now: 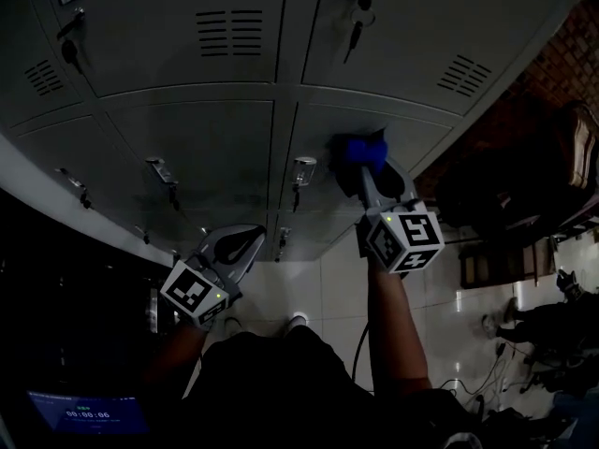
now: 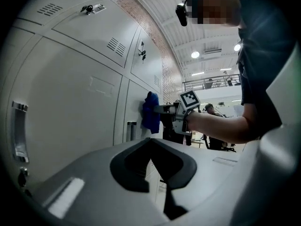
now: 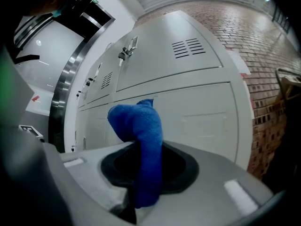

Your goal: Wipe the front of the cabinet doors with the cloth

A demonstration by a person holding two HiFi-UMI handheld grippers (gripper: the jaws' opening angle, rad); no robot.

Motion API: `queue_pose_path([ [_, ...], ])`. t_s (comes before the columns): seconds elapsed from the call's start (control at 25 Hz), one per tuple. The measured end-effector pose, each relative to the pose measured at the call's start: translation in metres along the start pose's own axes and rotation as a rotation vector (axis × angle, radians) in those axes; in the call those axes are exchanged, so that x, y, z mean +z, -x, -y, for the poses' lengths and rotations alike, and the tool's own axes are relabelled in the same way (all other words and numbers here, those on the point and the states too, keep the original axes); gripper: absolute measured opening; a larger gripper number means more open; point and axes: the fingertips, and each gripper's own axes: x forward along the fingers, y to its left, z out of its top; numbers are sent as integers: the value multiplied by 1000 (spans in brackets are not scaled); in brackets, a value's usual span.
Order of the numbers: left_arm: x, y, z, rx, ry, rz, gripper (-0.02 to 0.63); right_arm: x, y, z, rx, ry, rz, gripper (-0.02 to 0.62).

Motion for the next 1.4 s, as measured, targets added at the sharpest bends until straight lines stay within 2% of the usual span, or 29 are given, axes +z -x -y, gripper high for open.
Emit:
queue_pose_path([
  [0.56,-5,-54,36,-71,7,2,0,-7,62,131,-244,-3,-5,84],
  [0.8,-9,-49,41,-72,12,-20,0,-8,80,151,-288,-62,14,84],
  [0.92,-10,-40,38,-63,12,-21,0,-7,85,136,-274,-71,24,84],
  [1.0,-11,-31,35,-58,13,-22,0,-9,82,111,-232,-46,21,84],
  [1.24,-10,-2,28,-39,14,-10,0,-33,39,-13,22,-15,-24,84],
  [1.4,-11,25,19,4,21,-13,0,-53,6,-76,140,-3,-67,84],
])
